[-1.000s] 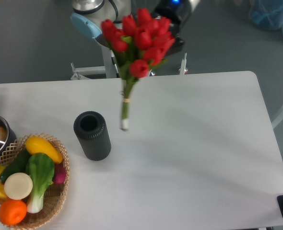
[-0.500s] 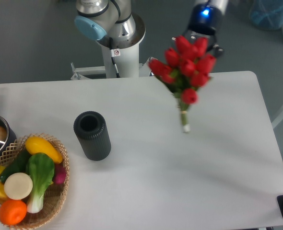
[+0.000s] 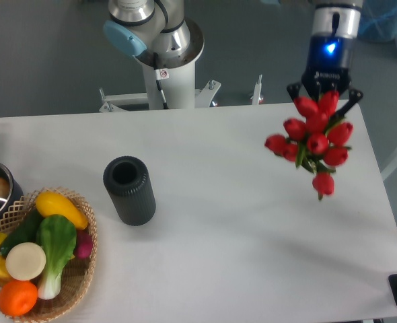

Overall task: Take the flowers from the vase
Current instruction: 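Carry the tulip bunch away from the vase over the empty table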

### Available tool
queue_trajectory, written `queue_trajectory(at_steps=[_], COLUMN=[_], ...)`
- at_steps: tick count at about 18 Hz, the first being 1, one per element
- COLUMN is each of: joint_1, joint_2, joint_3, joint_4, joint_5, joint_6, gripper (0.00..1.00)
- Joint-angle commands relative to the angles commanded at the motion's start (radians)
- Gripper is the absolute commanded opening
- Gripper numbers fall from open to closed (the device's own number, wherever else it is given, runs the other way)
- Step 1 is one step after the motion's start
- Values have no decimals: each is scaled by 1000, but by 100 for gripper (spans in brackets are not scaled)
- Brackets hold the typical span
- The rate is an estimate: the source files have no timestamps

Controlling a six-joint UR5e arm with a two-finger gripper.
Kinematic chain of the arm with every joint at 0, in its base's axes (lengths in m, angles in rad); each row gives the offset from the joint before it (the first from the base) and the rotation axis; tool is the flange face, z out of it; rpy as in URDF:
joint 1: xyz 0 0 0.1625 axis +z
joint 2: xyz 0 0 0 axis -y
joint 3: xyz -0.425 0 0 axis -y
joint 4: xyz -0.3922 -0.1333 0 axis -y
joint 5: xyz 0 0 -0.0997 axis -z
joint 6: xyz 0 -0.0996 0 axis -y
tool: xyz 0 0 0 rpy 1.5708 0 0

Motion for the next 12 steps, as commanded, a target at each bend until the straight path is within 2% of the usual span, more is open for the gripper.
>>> queue_trajectory(at_steps=[2,6,9,12], joint_1=[-14,-90,-135,-160], joint_2=[-18,-61,-95,-117], joint_3=[29,106,149,158], joint_4=[-20,-145,-227,-250], joint_5=[58,259,365,407], joint_6=[0,38,74,74], gripper=[18,18,19,18])
